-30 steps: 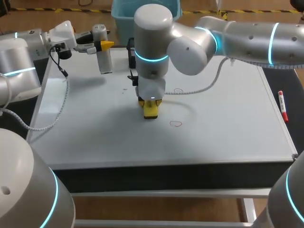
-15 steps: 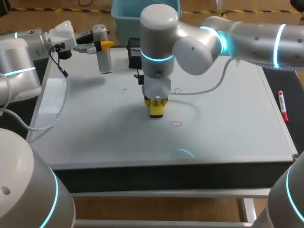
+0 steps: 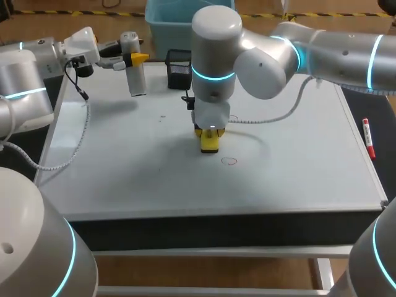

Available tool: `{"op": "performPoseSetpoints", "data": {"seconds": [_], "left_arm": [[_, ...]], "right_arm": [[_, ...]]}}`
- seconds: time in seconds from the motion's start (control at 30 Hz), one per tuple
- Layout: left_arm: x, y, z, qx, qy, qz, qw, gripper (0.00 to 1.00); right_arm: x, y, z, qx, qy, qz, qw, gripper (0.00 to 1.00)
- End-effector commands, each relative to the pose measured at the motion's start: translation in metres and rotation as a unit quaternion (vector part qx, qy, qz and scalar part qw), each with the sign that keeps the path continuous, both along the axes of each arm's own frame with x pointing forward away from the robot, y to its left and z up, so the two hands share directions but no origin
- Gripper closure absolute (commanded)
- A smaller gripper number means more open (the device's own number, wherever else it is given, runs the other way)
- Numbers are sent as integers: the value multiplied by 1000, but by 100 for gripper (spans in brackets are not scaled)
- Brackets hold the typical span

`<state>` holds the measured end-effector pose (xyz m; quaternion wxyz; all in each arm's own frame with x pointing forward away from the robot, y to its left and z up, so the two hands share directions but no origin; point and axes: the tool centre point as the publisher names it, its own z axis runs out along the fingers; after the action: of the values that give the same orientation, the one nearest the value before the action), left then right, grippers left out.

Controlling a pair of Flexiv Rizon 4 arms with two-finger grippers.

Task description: Pick up the inspection probe, press it on each red-marked spot on the whiteboard one by one, put down the probe, pick up the eraser, and wipe off all the red marks.

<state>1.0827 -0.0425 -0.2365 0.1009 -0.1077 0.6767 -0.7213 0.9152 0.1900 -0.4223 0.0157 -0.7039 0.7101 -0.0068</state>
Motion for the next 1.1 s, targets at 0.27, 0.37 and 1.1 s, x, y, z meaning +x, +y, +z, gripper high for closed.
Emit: {"op": "performPoseSetpoints", "data": {"seconds": [0.27,0.37,1.1], "left_arm": [[1,0,1,0,1,-2,1000,100],[1,0,1,0,1,-2,1000,100],[1,0,1,0,1,-2,1000,100]], "right_arm": [[8,-31,42,24,9,11,1000,100],[13,-38,43,27,12,8,1000,100],[108,-216,46,11,40,-127,991,100]]}}
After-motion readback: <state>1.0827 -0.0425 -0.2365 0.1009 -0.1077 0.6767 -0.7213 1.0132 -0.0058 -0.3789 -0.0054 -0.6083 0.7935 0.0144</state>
